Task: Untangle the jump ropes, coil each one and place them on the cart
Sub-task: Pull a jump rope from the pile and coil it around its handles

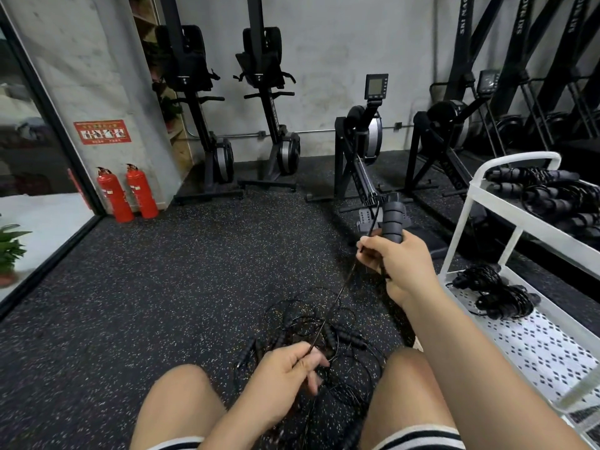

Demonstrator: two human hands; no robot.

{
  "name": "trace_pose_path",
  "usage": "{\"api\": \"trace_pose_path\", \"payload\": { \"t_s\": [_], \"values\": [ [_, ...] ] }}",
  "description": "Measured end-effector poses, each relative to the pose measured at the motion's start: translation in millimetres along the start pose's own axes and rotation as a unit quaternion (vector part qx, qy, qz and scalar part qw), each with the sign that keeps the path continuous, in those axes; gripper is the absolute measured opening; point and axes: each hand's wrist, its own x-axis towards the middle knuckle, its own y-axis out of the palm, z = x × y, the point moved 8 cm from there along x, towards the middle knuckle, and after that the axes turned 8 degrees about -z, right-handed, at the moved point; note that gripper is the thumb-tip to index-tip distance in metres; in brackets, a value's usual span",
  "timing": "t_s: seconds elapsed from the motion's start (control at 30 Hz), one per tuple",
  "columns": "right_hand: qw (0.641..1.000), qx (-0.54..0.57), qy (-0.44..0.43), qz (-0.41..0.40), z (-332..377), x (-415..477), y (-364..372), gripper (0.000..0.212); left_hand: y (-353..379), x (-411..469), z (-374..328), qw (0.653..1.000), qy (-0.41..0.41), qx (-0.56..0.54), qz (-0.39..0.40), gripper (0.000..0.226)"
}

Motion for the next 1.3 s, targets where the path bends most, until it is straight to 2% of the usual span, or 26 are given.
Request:
{"api": "trace_pose_path", "payload": {
  "t_s": [0.07,0.13,0.3,0.47,0.53,0.6,0.67,0.77,0.83,0.87,0.97,1.1,1.2,1.3],
  "values": [
    [1.000,-0.014,-0.013,-0.008,-0.7,9.8,-4.5,0.018,2.1,-1.5,1.8,0.999,-0.014,0.030,0.017,0.026],
    [0.999,-0.043,-0.019,0.003,-7.2,17.3,-6.0,0.016,1.4,-3.8,-3.1,1.000,-0.021,0.014,0.016,0.029],
    [0.985,-0.159,0.038,0.052,-58.5,9.1,-13.1,0.027,-16.6,1.9,-20.9,0.995,0.000,-0.088,-0.056,0.038],
    [0.960,-0.263,0.071,0.060,-110.3,-16.3,-33.6,0.025,-32.8,10.2,-34.4,0.971,-0.012,-0.231,-0.055,0.038],
    [0.957,-0.244,0.133,0.077,-132.6,-30.3,-37.7,0.027,-46.3,14.8,-35.8,0.954,-0.018,-0.286,-0.083,0.038],
    [0.950,-0.177,0.230,0.114,-153.4,-52.7,-32.2,0.028,-59.5,22.3,-33.1,0.942,-0.018,-0.310,-0.125,0.038],
    [0.937,-0.103,0.299,0.145,-164.0,-75.6,-21.7,0.026,-69.0,28.3,-30.2,0.943,-0.011,-0.284,-0.173,0.037],
    [0.934,-0.026,0.302,0.192,-154.4,-99.1,-0.1,0.021,-74.0,33.0,-29.2,0.963,0.011,-0.164,-0.212,0.037],
    [0.947,0.011,0.250,0.202,-142.3,-99.4,10.4,0.023,-63.1,36.1,-30.8,0.984,0.020,-0.071,-0.164,0.037],
    [0.953,0.023,0.222,0.206,-137.0,-97.4,13.6,0.032,-54.7,36.5,-31.5,0.991,0.018,-0.030,-0.127,0.037],
    [0.959,-0.004,0.184,0.214,-133.2,-96.3,20.2,0.048,-38.6,33.2,-34.2,0.996,0.014,0.065,-0.062,0.035],
    [0.975,-0.059,0.162,0.138,-140.9,-82.5,6.8,0.042,-29.0,29.9,-35.3,0.996,0.025,0.083,-0.012,0.034],
    [0.967,-0.067,0.179,0.166,-142.7,-85.2,11.4,0.050,-21.6,28.2,-36.1,0.996,0.028,0.084,0.006,0.030],
    [0.973,-0.096,0.147,0.151,-132.0,-76.9,8.9,0.041,-15.6,24.8,-36.7,0.997,0.033,0.076,0.007,0.030]
  ]
}}
